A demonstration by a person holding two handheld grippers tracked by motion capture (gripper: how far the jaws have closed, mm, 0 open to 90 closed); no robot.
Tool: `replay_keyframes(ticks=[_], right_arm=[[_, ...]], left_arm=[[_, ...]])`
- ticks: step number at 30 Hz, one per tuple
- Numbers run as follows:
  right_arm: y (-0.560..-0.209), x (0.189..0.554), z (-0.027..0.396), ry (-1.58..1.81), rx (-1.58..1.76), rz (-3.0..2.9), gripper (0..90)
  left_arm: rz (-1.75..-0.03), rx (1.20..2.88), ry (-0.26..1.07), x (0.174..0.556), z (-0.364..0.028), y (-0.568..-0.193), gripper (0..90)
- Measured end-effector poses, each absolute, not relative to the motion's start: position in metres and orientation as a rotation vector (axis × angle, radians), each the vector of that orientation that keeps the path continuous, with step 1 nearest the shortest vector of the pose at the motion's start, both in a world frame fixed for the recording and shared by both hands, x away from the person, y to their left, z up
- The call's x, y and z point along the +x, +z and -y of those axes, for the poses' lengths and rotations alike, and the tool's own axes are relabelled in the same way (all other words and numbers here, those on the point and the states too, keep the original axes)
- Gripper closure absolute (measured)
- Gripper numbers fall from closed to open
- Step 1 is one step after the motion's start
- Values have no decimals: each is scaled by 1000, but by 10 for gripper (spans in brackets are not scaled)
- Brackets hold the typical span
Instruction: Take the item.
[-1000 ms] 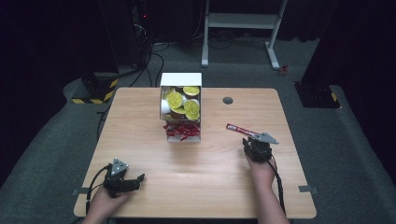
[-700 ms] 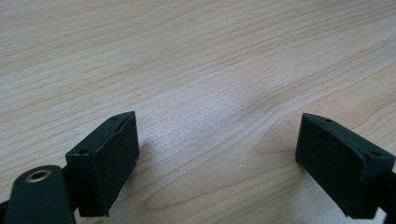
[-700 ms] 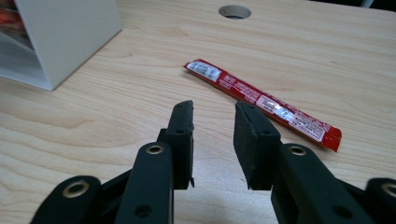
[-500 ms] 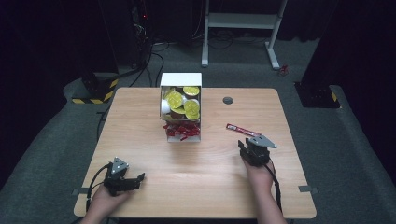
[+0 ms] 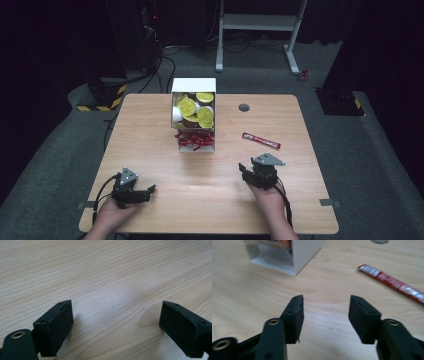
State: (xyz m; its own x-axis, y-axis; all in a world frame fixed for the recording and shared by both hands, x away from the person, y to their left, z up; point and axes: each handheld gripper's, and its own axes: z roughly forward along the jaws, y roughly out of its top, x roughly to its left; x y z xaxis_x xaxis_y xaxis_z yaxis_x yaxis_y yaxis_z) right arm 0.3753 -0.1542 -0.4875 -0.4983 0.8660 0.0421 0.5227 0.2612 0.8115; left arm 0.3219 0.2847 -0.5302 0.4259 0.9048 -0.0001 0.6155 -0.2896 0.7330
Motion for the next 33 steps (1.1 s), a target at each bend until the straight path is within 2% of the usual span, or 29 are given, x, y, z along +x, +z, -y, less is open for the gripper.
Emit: replay_keyframes(ticks=[10,16,22,33], right_arm=[[-517,351,121,1110,1233,-2276,273],[-525,349,101,974,1193,-2320,176],[-526,351,90,934,1230,-2307,114],[-526,349,78,918,1255,-2294,85]], left_arm=[[-1280,2017,558,322,-285,-530,122],[-1279,2017,559,322,-285,-530,122],[-1279,2017,562,322,-285,-530,123],[-1281,2017,556,321,-285,-530,125]])
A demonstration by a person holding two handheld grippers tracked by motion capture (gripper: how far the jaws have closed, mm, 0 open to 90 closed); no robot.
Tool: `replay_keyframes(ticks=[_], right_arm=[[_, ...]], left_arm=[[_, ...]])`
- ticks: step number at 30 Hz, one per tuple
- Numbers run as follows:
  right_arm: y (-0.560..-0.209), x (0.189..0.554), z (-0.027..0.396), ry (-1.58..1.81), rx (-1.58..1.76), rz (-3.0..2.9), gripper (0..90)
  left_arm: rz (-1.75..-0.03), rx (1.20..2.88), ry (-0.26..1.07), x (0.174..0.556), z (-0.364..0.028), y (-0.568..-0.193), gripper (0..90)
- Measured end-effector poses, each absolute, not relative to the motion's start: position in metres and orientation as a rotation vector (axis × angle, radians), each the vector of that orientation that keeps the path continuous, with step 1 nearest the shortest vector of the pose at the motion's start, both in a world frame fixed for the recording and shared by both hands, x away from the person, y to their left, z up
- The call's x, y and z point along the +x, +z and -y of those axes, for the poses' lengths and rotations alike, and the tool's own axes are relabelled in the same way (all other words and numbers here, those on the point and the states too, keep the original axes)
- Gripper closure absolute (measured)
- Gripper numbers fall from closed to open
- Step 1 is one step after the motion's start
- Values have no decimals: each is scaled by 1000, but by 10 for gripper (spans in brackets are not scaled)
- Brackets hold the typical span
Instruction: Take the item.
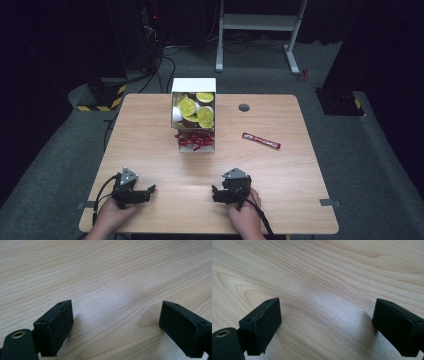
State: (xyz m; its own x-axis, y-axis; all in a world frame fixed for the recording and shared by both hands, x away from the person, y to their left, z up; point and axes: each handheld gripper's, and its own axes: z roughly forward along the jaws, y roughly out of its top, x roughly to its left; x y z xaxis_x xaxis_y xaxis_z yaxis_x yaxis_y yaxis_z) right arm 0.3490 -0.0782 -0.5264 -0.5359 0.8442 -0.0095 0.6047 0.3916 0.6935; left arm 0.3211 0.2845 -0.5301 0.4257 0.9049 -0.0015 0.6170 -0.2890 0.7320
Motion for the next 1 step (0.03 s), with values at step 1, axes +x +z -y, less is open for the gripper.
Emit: replay_keyframes(ticks=[1], right_arm=[[-526,349,78,918,1255,-2295,85]], left_arm=[[-1281,2016,557,321,-285,-530,125]])
